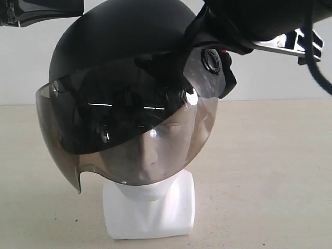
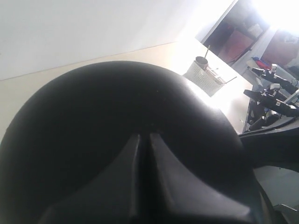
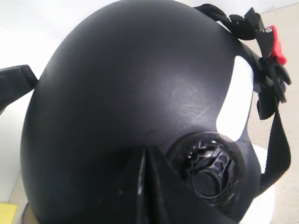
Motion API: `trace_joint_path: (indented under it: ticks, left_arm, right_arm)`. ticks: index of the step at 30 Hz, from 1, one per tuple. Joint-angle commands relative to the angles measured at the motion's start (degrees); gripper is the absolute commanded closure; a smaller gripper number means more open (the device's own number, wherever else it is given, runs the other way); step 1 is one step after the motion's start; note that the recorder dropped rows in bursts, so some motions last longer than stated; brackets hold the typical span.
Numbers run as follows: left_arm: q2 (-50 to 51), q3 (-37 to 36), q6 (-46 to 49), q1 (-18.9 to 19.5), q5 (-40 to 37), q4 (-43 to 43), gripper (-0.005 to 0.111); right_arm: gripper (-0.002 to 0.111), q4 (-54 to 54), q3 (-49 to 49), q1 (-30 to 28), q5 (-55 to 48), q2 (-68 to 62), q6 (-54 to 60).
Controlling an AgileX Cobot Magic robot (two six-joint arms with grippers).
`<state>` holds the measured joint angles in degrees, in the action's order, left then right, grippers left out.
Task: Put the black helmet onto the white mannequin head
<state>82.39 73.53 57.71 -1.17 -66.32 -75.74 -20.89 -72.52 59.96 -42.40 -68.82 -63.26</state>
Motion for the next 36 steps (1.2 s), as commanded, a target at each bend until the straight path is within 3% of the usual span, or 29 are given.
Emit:
trace_joint_path:
  ticks: [1,7,21,25,28,30,36]
  left_arm:
    - [0.37,-0.91,-0.19,-1.19,-3.64,5.71,0.102]
    - [-1.77,-0.91,-2.95,-2.76,-3.64,6.65,0.102]
    - [-3.91,-0.91,-5.84,-13.25,-3.64,7.86,0.102]
    - [-6.73,-0.62,-5.84,-12.47,-3.64,7.97,0.102]
    - [-10.25,0.08,-5.84,-9.83,-3.64,8.80,0.102]
    - [-12.00,0.68,-7.70,-8.47,-3.64,13.12,0.102]
    - [-11.48,0.75,-17.14,-7.60,2.78,28.00,0.102]
  right_arm:
    - [0.108,-1.02,1.18,-0.06,-10.78,-1.15,0.87]
    - [0.108,-1.92,1.18,-0.06,-14.58,-1.04,1.48]
    - [0.108,-10.13,1.18,-0.06,-16.30,-0.03,-0.32]
    - [0.108,-12.58,1.18,-0.06,-13.88,3.49,-0.89]
    - [0.108,-9.56,1.06,-0.06,-3.47,5.90,-0.66]
    - [0.108,-4.11,1.06,-0.06,3.53,6.16,1.50]
    - [0.108,0.98,1.06,1.17,7.53,0.85,2.13]
